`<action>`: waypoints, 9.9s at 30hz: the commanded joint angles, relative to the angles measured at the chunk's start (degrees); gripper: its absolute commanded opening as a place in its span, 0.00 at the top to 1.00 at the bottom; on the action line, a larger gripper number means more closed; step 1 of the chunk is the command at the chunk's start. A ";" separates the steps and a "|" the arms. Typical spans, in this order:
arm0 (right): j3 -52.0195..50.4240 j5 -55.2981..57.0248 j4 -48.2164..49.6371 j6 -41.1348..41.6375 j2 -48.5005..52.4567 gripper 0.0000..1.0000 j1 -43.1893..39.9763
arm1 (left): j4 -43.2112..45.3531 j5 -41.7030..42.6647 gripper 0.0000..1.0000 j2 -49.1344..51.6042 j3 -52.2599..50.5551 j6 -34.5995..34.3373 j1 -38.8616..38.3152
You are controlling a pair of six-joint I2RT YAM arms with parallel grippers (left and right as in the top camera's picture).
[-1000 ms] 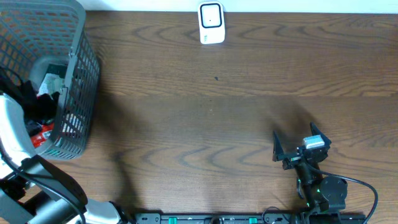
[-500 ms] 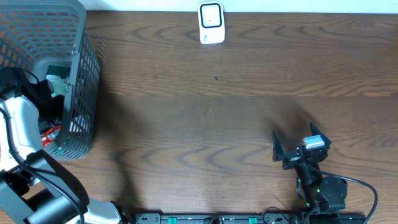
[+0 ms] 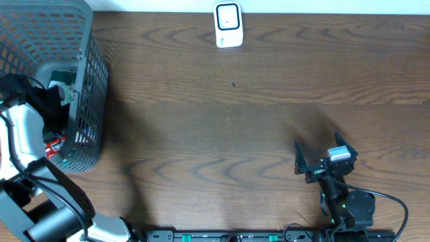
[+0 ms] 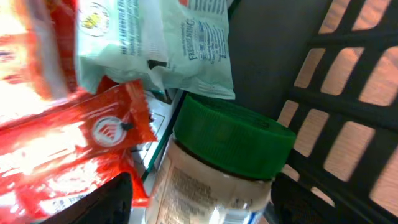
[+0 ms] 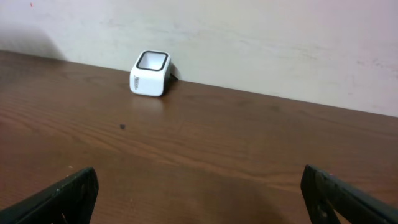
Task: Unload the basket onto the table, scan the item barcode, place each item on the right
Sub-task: 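Grasp the green-lidded jar with the left gripper and lift it, then carry the jar with the left gripper and set it on the table center, then open the left gripper and move it back into the basket, then grasp the red Nescafe stick and Kleenex pack with the left gripper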
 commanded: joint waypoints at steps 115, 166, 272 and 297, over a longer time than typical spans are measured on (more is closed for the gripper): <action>-0.07 -0.50 -0.20 0.70 -0.20 0.01 0.02 | 13.79 -8.44 0.10 13.05 4.57 -38.40 -72.13; -0.07 -0.50 -0.20 0.70 -0.20 0.01 0.02 | -29.09 -33.44 0.77 -21.62 7.43 -24.39 -25.73; -0.07 -0.50 -0.20 0.70 -0.20 0.01 0.02 | -3.61 -27.08 0.03 10.38 12.74 -81.09 2.73; -0.07 -0.50 -0.20 0.70 -0.20 0.01 0.02 | 4.94 -27.47 0.02 12.94 10.84 -78.73 2.82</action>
